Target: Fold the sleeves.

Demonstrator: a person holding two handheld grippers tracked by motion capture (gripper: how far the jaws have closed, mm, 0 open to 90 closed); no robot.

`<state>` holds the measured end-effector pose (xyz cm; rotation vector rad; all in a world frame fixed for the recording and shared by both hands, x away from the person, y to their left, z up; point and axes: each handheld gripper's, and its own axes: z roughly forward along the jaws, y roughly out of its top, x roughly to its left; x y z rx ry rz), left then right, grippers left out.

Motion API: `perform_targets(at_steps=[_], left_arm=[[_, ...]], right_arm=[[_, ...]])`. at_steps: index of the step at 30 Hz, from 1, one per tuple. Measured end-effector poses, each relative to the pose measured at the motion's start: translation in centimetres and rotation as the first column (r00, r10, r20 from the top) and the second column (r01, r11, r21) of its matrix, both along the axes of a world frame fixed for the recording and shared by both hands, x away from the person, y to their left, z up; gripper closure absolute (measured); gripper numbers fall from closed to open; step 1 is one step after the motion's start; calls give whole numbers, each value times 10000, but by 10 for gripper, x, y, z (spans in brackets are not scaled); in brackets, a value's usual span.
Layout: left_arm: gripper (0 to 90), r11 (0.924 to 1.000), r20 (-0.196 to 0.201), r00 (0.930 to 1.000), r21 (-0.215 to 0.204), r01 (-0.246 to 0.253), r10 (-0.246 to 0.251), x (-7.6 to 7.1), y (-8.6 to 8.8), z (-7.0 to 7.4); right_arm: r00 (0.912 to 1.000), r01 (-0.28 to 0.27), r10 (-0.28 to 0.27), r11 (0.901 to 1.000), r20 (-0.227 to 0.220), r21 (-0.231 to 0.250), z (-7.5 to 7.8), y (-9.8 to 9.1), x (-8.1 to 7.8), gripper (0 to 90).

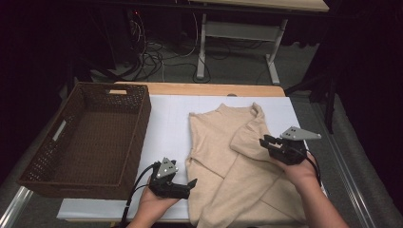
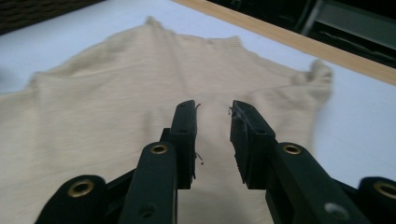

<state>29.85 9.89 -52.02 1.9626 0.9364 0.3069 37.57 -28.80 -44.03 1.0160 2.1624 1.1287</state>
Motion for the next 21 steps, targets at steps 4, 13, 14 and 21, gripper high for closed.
perform_targets(at_steps=[4,13,14,21], left_arm=[[2,10000,-12,10000,-9,23,-23,0,0,0],[2,10000,13,10000,-24,30,-30,0,0,0],[2,10000,22,10000,-20,37,-37,-1,0,0],[17,10000,102,9999,-28,-5,6,-2,0,0]], right_arm=[[9987,470,-474,9987,-183,-217,-5,-8,24,727],[9881,837,-910,9945,-1243,-631,-40,-2,74,714],[9855,850,-943,9939,-1409,-705,-44,0,76,694],[9732,922,-1091,9916,-2024,-911,-64,3,84,683]])
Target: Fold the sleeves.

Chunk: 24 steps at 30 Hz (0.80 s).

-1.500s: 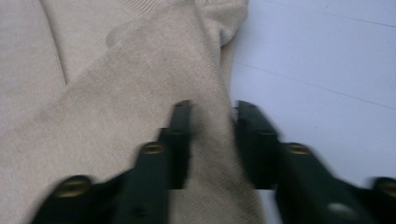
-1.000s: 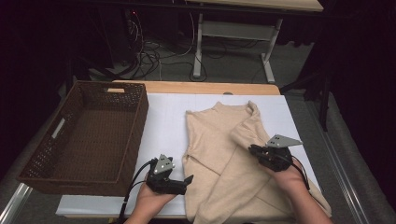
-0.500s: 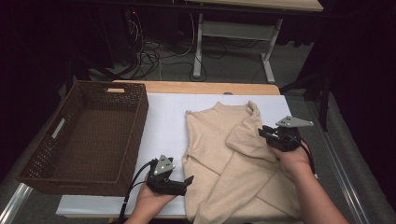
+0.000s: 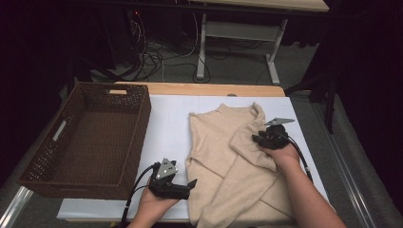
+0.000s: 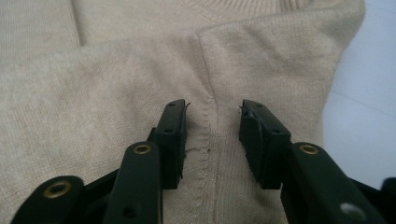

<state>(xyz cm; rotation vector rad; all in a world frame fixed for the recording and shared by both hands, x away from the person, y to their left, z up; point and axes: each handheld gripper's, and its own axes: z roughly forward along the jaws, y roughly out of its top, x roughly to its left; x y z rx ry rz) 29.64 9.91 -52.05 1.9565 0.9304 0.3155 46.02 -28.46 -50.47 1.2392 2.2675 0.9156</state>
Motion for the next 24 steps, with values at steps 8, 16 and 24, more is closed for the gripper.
perform_targets(at_steps=[8,16,24], left_arm=[[17,10000,-88,10000,-21,4,-5,1,0,0],[17,10000,-133,9999,-33,2,-2,1,0,0],[17,10000,-137,9999,-8,-24,23,1,0,0]], right_arm=[[9983,-50,71,9993,570,-372,9,1,-5,869],[9802,1290,-1343,9906,1457,453,44,-48,3,869],[9482,2846,-2886,9574,1324,490,37,-101,19,871]])
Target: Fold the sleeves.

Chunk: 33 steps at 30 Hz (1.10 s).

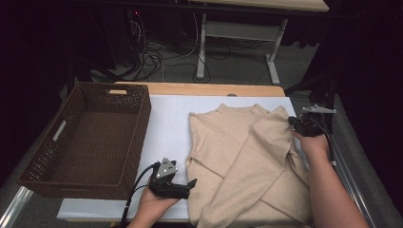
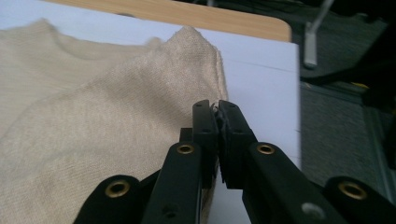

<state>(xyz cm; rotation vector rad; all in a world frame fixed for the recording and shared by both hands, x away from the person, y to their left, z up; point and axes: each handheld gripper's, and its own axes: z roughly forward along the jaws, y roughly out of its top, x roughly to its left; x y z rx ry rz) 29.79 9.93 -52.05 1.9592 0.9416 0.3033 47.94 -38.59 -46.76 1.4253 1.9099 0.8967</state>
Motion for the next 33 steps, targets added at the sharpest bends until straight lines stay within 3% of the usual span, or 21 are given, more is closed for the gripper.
perform_targets(at_steps=[4,6,10,14,19,20,23,25,27,31,33], left_arm=[[17,10000,36,10000,11,-13,13,0,0,0],[17,10000,26,10000,14,-29,29,0,0,0],[17,10000,16,10000,43,-37,37,0,-1,0],[17,10000,15,10000,89,-34,34,0,-1,0],[17,9998,68,10000,179,-45,44,-1,-2,0],[17,9998,68,10000,179,-45,44,-1,-2,0],[17,9998,62,10000,199,-30,29,0,-2,0],[17,9997,41,10000,223,-10,9,0,-2,0],[17,9997,13,10000,235,-7,7,0,-3,0],[17,9998,-46,10000,202,-37,38,1,-2,0],[17,9998,-83,10000,204,-27,29,1,-2,0]], right_arm=[[9996,187,-187,9998,-194,-3,-4,-8,4,864],[9999,0,2,9999,-121,167,-2,-6,2,772],[9996,-273,271,9993,67,249,5,-4,-8,742],[9984,-547,545,9985,171,102,12,-6,-34,754],[9952,-974,973,9953,107,-2,12,-14,-81,791],[9952,-974,973,9953,107,-2,12,-14,-81,791],[9923,-1236,1236,9923,-23,66,7,-18,-106,779],[9908,-1345,1347,9907,-137,191,4,-19,-113,739],[9913,-1289,1292,9916,-256,147,-1,-19,-114,685],[9917,-1193,1218,9911,-419,584,-8,-19,-99,623],[9873,-1335,1375,9896,-800,533,-14,-13,-90,619]])
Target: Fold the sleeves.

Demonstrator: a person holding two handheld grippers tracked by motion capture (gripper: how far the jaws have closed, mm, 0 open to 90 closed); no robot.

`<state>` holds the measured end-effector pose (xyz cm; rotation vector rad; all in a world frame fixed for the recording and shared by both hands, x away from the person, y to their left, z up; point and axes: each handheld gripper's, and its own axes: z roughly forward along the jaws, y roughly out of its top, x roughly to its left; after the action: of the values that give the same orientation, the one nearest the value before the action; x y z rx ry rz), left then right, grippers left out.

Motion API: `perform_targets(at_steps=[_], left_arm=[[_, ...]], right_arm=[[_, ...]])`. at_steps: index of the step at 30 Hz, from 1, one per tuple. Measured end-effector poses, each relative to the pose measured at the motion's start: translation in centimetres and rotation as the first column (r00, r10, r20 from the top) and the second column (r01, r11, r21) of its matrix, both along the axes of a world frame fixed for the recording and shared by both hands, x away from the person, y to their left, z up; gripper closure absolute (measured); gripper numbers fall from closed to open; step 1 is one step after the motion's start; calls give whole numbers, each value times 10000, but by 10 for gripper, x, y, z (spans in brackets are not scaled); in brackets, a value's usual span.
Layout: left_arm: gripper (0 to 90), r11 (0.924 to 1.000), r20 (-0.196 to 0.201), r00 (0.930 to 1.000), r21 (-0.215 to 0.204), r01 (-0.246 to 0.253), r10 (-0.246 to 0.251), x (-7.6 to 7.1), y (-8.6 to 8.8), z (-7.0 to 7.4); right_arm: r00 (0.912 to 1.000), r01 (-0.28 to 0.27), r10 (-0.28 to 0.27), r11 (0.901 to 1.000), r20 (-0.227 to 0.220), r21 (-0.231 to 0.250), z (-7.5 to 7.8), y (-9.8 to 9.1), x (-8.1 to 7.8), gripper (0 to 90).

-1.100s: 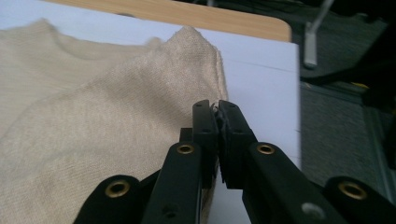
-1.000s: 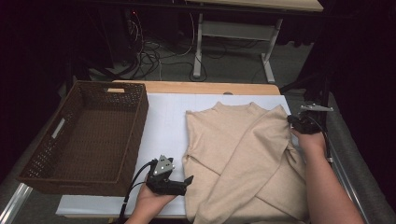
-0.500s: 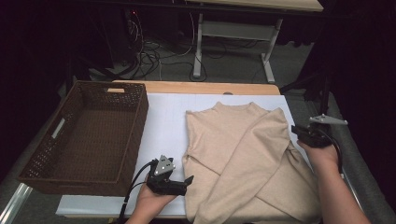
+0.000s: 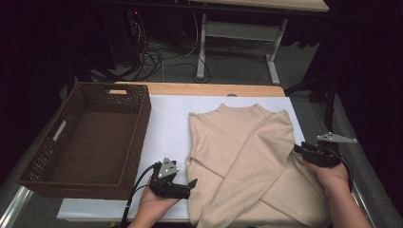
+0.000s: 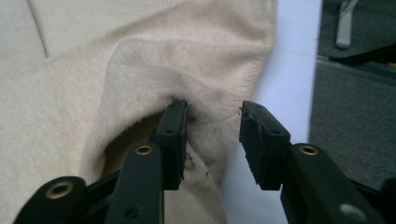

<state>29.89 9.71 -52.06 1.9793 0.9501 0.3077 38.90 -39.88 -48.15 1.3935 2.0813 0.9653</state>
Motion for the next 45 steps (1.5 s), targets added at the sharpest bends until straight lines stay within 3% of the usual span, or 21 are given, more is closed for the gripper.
perform_targets(at_steps=[2,4,7,10,12,14,17,18,20,24,28,30,32,36,37,38,40,45], left_arm=[[17,10000,-30,10000,4,9,-9,0,0,0],[17,10000,-51,10000,3,-3,3,1,0,0],[17,10000,-57,10000,5,-25,25,1,0,0],[17,10000,-77,10000,37,-37,37,1,0,0],[17,10000,-96,9999,36,-38,38,1,0,0],[26,10000,-142,9999,53,-44,45,2,-1,0],[47,10000,-156,9999,86,-28,29,1,-1,0],[70,9999,-262,9996,110,-41,44,1,-1,0],[142,9997,-1131,9935,203,107,-84,-2,-4,0],[242,9963,-1850,9811,516,682,-576,-19,-14,1],[320,9964,-1689,9853,756,376,-244,-37,-21,0],[393,9940,-1275,9918,1093,61,80,-48,-26,-2],[504,9916,-953,9954,1294,31,93,-53,-31,-3],[804,9937,-1029,9936,963,569,-469,-54,-32,-4],[812,9935,-1047,9933,979,587,-484,-54,-33,-4],[818,9928,-1063,9931,1032,601,-491,-54,-33,-3],[824,9923,-1111,9925,1065,629,-510,-54,-29,-1],[826,9962,-1157,9930,804,339,-245,-54,-3,2]], right_arm=[[9992,-204,195,9994,-336,-284,-8,4,5,734],[9997,-137,122,9974,-222,-710,-11,5,6,855],[9983,361,-307,9930,492,-1123,1,-9,2,866],[9932,798,-690,9899,935,-1170,15,-30,-5,868],[9926,869,-749,9879,957,-1283,14,-34,-6,868],[9939,987,-916,9874,614,-1235,-3,-41,-10,865],[9948,973,-928,9877,415,-1223,-14,-41,-11,829],[9938,1067,-1023,9880,446,-1114,-15,-41,-13,758],[9918,1165,-1122,9905,604,-728,-12,-44,-18,689],[9932,890,-843,9944,797,-578,-1,-47,-46,620],[9953,736,-700,9958,674,-535,-4,-50,-76,590],[9967,693,-674,9967,457,-417,-11,-53,-93,577],[9974,702,-697,9970,163,-326,-20,-58,-106,578],[9977,676,-676,9977,80,64,-29,-59,-116,618],[9982,590,-591,9981,70,186,-30,-58,-115,694],[9981,611,-612,9978,55,240,-30,-56,-116,714],[9987,505,-506,9987,74,87,-28,-56,-116,863],[9993,337,-327,9977,176,-590,-22,-48,-123,877]])
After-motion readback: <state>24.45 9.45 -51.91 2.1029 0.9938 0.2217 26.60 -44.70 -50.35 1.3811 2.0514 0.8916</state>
